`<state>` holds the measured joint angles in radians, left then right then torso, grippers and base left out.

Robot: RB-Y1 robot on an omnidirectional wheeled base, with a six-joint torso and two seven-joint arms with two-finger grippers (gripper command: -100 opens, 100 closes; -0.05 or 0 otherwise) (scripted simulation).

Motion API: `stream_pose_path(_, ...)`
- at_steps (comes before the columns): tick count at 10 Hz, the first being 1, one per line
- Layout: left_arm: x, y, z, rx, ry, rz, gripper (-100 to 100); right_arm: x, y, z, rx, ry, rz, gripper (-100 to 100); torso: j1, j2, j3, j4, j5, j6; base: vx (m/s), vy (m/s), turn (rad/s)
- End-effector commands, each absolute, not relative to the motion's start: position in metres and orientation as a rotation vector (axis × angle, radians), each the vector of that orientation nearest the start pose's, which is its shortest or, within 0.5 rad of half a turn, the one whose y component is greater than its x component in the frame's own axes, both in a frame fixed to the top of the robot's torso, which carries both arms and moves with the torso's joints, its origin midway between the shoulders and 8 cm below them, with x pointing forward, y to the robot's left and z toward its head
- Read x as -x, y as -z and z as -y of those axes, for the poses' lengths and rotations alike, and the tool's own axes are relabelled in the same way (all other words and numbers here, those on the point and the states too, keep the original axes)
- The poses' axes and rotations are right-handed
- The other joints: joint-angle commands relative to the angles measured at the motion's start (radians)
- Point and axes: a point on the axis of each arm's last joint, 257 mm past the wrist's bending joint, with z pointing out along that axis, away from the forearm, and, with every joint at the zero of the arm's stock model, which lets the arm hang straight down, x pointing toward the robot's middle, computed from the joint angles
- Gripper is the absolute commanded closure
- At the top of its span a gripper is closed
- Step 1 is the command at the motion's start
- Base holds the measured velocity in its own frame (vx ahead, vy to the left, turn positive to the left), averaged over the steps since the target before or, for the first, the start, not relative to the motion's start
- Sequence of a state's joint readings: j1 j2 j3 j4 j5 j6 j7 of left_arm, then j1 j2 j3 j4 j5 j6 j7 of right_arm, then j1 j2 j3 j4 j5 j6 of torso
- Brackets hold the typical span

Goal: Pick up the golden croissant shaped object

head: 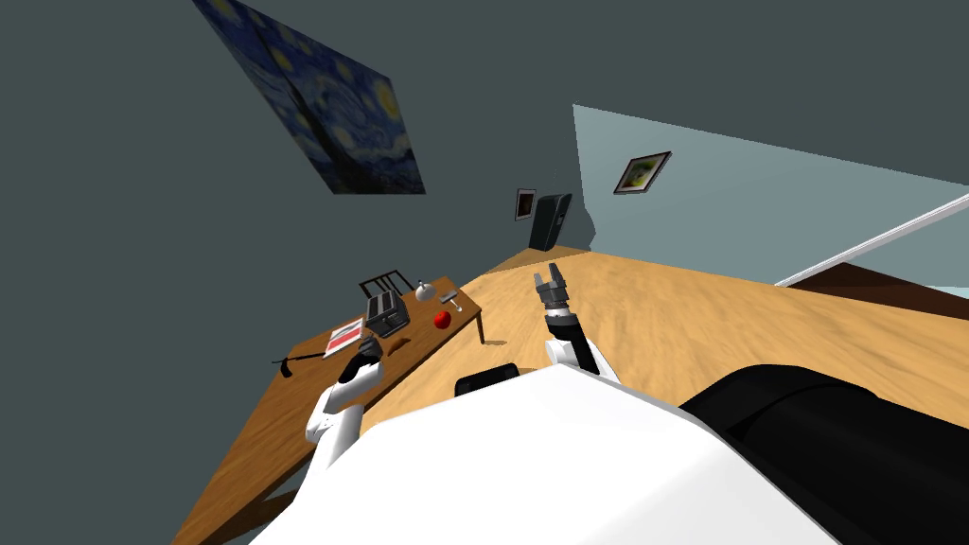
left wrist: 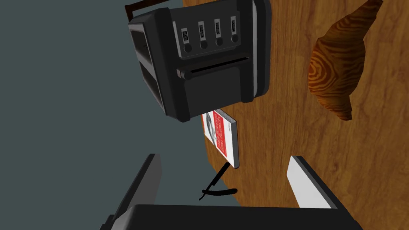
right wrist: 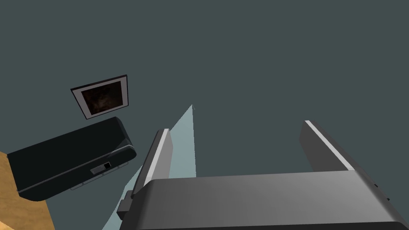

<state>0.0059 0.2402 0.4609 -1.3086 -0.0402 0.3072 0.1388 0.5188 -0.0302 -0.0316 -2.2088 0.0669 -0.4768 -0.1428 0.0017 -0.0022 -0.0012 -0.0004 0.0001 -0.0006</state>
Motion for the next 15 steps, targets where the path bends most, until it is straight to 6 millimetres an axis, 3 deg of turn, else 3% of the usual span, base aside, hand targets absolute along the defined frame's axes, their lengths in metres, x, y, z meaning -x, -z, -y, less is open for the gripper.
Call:
stream_pose_path(1, -0.427, 0.389, -0.553, 1.822, 0.493, -1.115, -100, -0.358, 0.019, 0.287, -0.743, -1.326, -0.711, 0, 0.0, 0.0, 0.0, 0.0, 0.0, 0.0, 0.065, 0.028, -0.028)
stream_pose_path(2, -0.425, 0.394, -0.553, 1.833, 0.485, -1.119, -100, -0.358, 0.019, 0.287, -0.743, -1.325, -0.711, 0, 0.001, -0.001, -0.001, 0.0, 0.0, 0.0, 0.05, 0.027, -0.008)
stream_pose_path(5, -0.413, 0.436, -0.54, 1.977, 0.432, -1.157, -100, -0.358, 0.019, 0.287, -0.743, -1.325, -0.711, 0, 0.002, -0.002, -0.001, 0.0, 0.0, 0.0, 0.071, 0.036, -0.027)
stream_pose_path(6, -0.412, 0.438, -0.54, 1.984, 0.427, -1.159, -100, -0.358, 0.019, 0.287, -0.743, -1.325, -0.711, 0, 0.002, -0.002, -0.001, -0.001, 0.0, 0.0, 0.049, 0.021, -0.006)
stream_pose_path(8, -0.404, 0.461, -0.529, 2.069, 0.393, -1.183, -100, -0.358, 0.019, 0.287, -0.743, -1.326, -0.711, 0, 0.0, 0.0, 0.0, 0.0, 0.0, 0.0, 0.049, 0.029, -0.021)
stream_pose_path(15, -0.381, 0.504, -0.504, 2.244, 0.314, -1.235, -100, -0.358, 0.019, 0.287, -0.743, -1.325, -0.711, 0, 0.001, 0.0, 0.0, 0.0, 0.0, 0.0, 0.052, 0.029, -0.017)
